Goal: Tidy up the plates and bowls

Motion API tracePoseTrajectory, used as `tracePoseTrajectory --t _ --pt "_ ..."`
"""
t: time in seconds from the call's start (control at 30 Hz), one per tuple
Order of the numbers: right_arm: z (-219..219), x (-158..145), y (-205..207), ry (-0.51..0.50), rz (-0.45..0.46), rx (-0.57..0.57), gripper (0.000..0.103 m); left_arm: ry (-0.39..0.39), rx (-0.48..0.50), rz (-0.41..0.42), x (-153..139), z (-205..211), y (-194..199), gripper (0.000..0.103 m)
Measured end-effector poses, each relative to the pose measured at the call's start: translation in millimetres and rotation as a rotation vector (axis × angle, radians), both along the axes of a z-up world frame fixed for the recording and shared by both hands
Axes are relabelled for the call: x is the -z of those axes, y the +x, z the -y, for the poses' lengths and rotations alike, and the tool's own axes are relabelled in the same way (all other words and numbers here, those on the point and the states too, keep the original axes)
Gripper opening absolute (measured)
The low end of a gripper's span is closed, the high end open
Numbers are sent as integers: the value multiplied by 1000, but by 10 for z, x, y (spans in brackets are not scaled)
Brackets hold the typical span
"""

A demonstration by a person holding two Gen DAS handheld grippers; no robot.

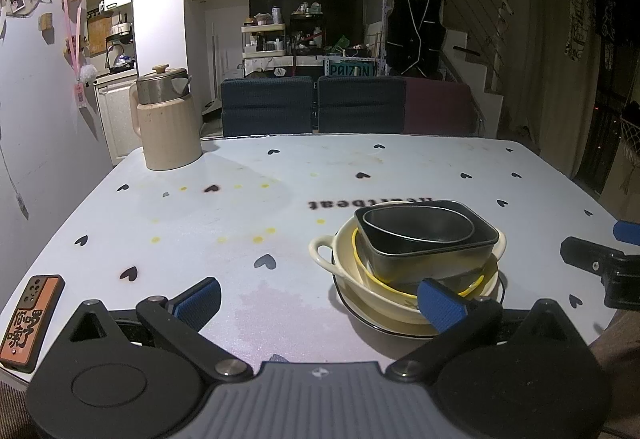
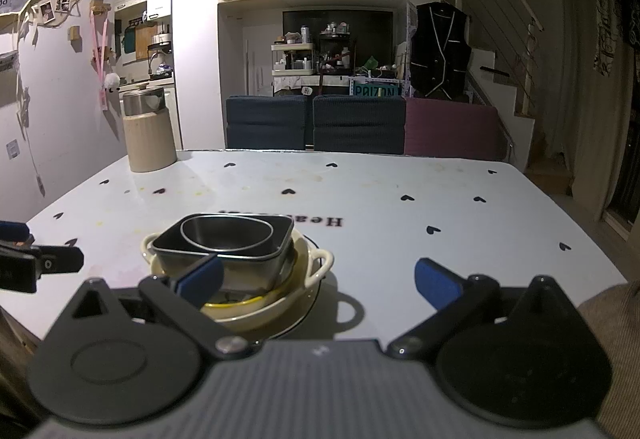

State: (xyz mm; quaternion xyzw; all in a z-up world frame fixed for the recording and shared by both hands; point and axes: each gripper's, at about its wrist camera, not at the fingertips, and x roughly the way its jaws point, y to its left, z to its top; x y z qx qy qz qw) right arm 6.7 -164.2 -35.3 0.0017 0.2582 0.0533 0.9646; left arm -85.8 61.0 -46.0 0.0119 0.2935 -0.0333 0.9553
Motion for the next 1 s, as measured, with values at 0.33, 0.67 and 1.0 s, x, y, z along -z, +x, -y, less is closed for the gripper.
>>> tracePoseTrajectory --t 0.33,0.67,1.0 --pt "2 0 -1 -1 1 -1 103 0 0 0 2 -5 -1 103" --pt "3 1 -2 -1 1 0 103 -1 0 -1 1 0 1 103" --pt "7 4 -1 -2 1 -2 103 4 -5 -3 -4 -12 -8 103"
